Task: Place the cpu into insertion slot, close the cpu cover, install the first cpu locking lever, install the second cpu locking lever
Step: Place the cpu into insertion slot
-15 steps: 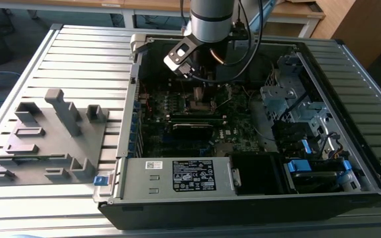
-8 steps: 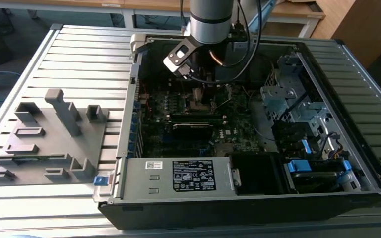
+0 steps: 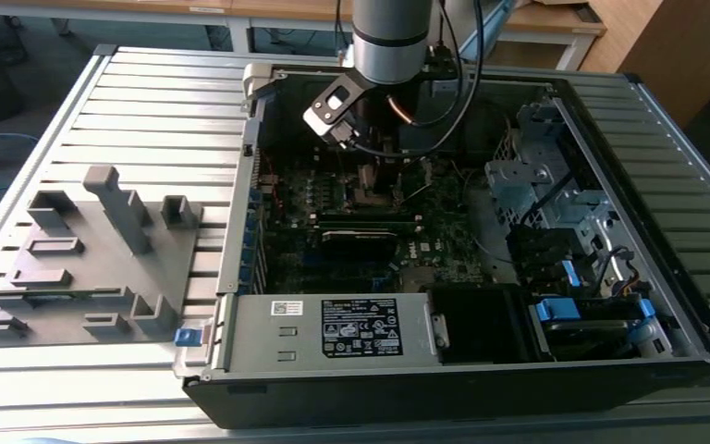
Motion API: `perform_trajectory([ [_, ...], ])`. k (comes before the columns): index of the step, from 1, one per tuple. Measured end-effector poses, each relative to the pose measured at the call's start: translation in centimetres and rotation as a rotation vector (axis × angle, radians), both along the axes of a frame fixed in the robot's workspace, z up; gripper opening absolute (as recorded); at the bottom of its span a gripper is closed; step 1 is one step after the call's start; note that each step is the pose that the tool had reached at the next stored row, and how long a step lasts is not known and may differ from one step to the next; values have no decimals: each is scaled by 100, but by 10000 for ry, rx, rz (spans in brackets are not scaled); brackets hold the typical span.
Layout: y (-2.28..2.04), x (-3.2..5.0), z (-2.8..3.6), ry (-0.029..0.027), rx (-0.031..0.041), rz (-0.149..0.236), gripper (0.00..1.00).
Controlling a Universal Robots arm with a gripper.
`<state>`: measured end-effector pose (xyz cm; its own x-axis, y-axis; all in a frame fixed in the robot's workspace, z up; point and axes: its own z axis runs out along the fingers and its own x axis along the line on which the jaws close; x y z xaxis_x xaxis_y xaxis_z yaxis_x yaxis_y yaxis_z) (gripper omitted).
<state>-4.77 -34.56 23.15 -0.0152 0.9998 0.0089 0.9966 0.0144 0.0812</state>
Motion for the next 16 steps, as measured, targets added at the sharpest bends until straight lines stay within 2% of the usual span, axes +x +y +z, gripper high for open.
perform_trajectory([
  [2,0,-1,-21,-1,0,-2,54],
  [16,10,-1,-31,-1,0,-2,54],
])
